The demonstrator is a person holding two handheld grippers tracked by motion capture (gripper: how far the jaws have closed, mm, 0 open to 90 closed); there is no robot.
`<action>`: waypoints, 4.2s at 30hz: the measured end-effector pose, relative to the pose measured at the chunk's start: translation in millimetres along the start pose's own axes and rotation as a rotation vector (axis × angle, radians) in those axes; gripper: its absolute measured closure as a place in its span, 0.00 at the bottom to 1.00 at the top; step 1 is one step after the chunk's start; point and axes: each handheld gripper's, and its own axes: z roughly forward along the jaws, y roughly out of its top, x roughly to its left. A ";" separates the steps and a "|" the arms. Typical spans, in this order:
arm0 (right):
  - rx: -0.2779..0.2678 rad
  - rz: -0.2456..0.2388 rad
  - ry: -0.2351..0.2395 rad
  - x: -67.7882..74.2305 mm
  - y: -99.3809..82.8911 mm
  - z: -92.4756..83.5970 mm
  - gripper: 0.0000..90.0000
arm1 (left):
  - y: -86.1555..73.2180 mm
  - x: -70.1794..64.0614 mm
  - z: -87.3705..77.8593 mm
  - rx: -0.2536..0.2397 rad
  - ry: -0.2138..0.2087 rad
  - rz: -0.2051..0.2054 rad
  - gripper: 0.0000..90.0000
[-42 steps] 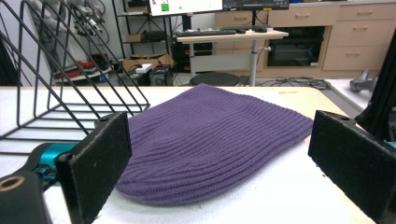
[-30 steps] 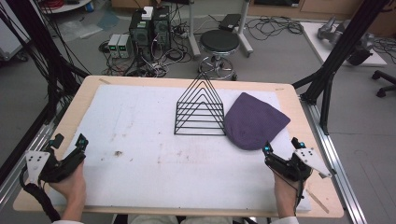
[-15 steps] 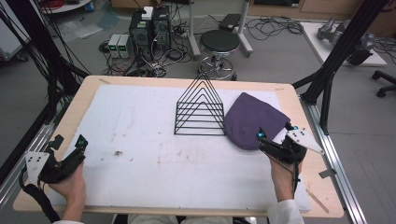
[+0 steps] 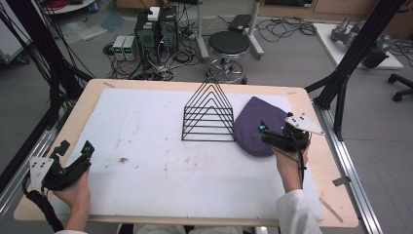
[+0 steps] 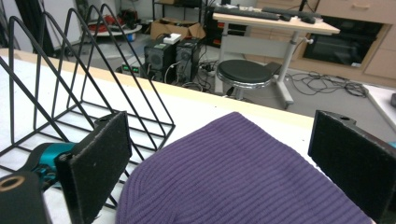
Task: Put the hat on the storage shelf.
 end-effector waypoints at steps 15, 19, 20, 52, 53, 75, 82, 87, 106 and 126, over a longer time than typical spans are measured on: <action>0.082 -0.051 0.061 -4.2 17.1 20.5 0.06 | -0.7 -3.3 3.8 0.010 -0.035 -0.003 0.27; 0.114 -0.063 0.095 -7.0 18.6 24.7 0.06 | -0.8 -2.6 4.0 0.012 -0.035 -0.004 0.27; 0.123 -0.073 0.108 -7.8 19.3 25.7 0.06 | -0.8 -2.6 4.0 0.012 -0.035 -0.004 0.27; 0.421 -0.425 0.423 -1.4 3.9 61.7 0.06 | -2.1 -6.3 7.3 0.034 -0.080 -0.017 0.27; 0.432 -0.430 0.424 -2.8 2.5 61.9 0.06 | -2.1 -6.2 7.3 0.035 -0.081 -0.017 0.27; 0.653 -0.520 0.541 -16.0 -26.4 65.6 0.06 | -2.2 -6.6 7.5 0.030 -0.103 -0.026 0.26; 0.670 -0.534 0.548 -16.2 -29.9 67.9 0.06 | -3.0 -6.7 9.2 0.037 -0.107 -0.031 0.26; 0.693 -0.562 0.564 -13.7 -34.5 69.1 0.06 | -3.0 -6.6 9.1 0.039 -0.108 -0.028 0.26; 0.760 -0.630 0.559 -17.4 -47.5 81.4 0.08 | -3.9 -7.1 10.7 0.039 -0.120 -0.038 0.26; 0.778 -0.404 0.429 -20.6 -42.5 86.8 0.65 | -4.5 -10.0 14.6 0.040 -0.144 -0.046 0.26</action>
